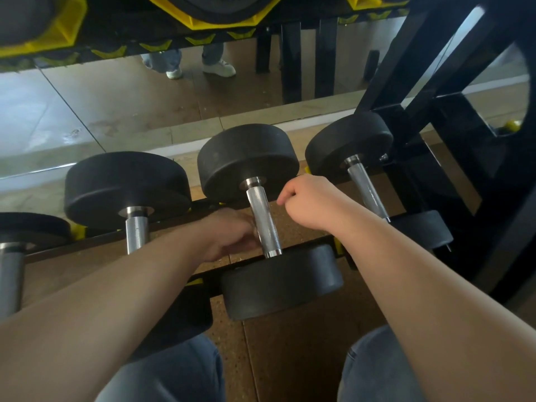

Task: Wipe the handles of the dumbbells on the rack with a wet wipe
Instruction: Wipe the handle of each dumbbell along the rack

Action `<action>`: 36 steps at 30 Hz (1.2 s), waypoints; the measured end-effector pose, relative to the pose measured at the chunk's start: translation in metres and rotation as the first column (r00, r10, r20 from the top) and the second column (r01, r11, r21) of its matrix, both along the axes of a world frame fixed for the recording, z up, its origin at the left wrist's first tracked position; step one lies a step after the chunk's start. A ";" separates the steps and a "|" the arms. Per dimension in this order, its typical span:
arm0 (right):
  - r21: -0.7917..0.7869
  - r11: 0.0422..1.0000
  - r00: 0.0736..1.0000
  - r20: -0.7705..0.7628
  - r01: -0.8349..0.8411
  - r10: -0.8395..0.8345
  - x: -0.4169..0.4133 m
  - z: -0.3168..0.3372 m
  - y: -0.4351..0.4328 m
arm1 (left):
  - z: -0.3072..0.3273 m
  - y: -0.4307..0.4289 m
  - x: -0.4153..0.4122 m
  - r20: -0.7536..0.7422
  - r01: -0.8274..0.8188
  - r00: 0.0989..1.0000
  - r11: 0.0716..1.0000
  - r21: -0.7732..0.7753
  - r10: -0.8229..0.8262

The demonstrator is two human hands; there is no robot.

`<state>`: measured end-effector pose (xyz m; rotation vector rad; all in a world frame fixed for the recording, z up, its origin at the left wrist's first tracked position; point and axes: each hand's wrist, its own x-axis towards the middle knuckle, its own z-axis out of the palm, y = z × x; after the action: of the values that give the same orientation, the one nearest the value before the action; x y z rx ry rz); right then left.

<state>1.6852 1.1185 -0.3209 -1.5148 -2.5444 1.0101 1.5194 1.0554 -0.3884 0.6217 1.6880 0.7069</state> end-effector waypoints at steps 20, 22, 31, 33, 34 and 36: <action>0.079 0.994 0.998 -0.006 -0.068 0.069 -0.007 -0.013 0.005 | 0.002 0.005 0.012 -0.851 0.489 0.435 0.717 0.497 0.293; 0.087 0.994 0.998 -0.001 -0.064 0.064 -0.007 -0.015 0.006 | 0.001 0.000 0.017 -0.884 0.571 0.409 0.693 0.440 0.225; 0.115 0.993 0.999 -0.035 -0.025 0.029 -0.002 -0.016 0.005 | 0.007 0.010 0.009 -0.951 0.622 0.268 0.726 0.295 0.157; 0.117 0.993 0.998 -0.057 -0.033 0.040 -0.002 -0.014 0.003 | 0.004 0.002 0.009 -0.937 0.687 0.323 0.649 0.327 0.131; 0.108 0.993 0.997 -0.065 -0.044 0.052 -0.002 -0.015 0.003 | 0.001 -0.005 0.011 -0.932 0.720 0.349 0.610 0.331 0.093; 0.071 0.993 0.992 -0.075 -0.092 0.097 -0.001 -0.016 0.002 | -0.003 -0.014 0.015 -0.914 0.716 0.401 0.604 0.351 0.056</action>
<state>1.6839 1.1207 -0.3374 -1.3226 -2.5892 0.9620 1.5345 1.0417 -0.3910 2.2415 1.9859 0.7486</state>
